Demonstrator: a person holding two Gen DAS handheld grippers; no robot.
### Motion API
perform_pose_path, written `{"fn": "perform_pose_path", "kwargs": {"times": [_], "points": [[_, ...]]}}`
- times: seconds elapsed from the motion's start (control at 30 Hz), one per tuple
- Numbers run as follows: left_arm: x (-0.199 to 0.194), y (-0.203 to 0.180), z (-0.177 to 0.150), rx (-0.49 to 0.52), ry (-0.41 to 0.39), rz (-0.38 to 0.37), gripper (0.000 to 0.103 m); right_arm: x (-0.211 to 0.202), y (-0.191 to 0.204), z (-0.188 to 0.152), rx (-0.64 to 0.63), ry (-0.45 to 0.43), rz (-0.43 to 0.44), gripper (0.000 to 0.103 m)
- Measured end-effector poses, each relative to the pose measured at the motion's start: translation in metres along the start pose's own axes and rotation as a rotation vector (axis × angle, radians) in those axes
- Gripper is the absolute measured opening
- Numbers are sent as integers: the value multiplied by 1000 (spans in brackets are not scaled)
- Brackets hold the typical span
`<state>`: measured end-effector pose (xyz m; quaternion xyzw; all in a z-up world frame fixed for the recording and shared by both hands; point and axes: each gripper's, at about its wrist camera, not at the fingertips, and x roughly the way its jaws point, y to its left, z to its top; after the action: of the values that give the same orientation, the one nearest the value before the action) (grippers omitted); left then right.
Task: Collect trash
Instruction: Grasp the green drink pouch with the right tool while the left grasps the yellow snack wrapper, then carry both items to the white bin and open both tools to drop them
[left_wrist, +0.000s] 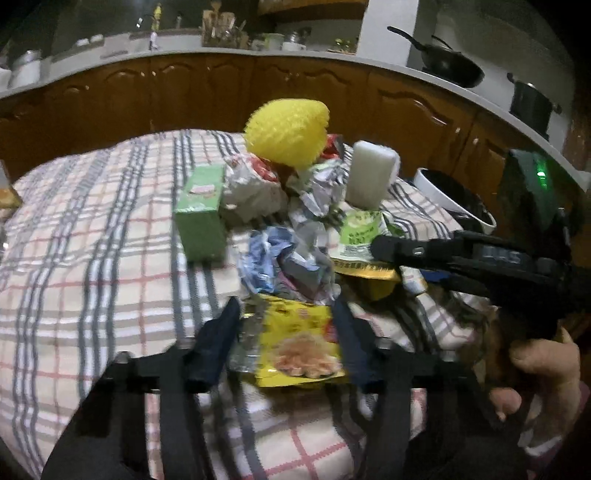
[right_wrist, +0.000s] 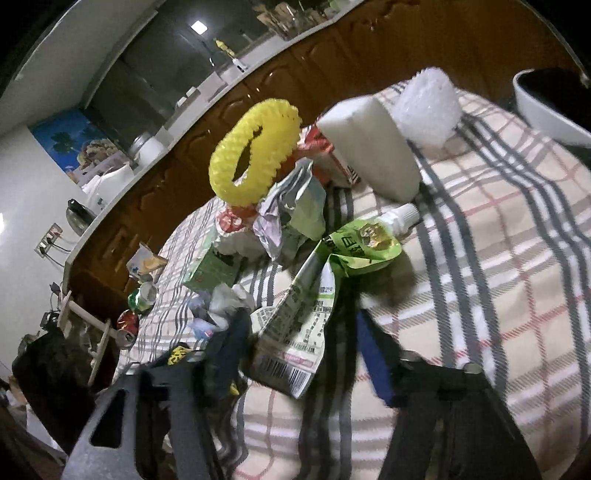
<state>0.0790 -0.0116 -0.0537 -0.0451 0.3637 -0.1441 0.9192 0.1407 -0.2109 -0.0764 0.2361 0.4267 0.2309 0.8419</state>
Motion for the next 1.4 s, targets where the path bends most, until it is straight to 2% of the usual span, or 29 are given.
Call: {"fn": "perform_pose_path", "kwargs": {"times": [0.2, 0.23, 0.6, 0.8, 1.4], "points": [[-5, -6, 4, 26, -13, -8, 28, -10, -4, -1, -17, -22, 32, 31], [-8, -8, 5, 28, -18, -19, 14, -14, -4, -1, -22, -29, 38, 30], [-36, -29, 31, 73, -102, -90, 12, -61, -2, -2, -42, -116, 53, 29], [-28, -50, 50, 103, -110, -154, 12, -91, -11, 6, -48, -190, 29, 29], [43, -144, 126, 197, -43, -324, 12, -170, -93, 58, 11, -335, -221, 29]]}}
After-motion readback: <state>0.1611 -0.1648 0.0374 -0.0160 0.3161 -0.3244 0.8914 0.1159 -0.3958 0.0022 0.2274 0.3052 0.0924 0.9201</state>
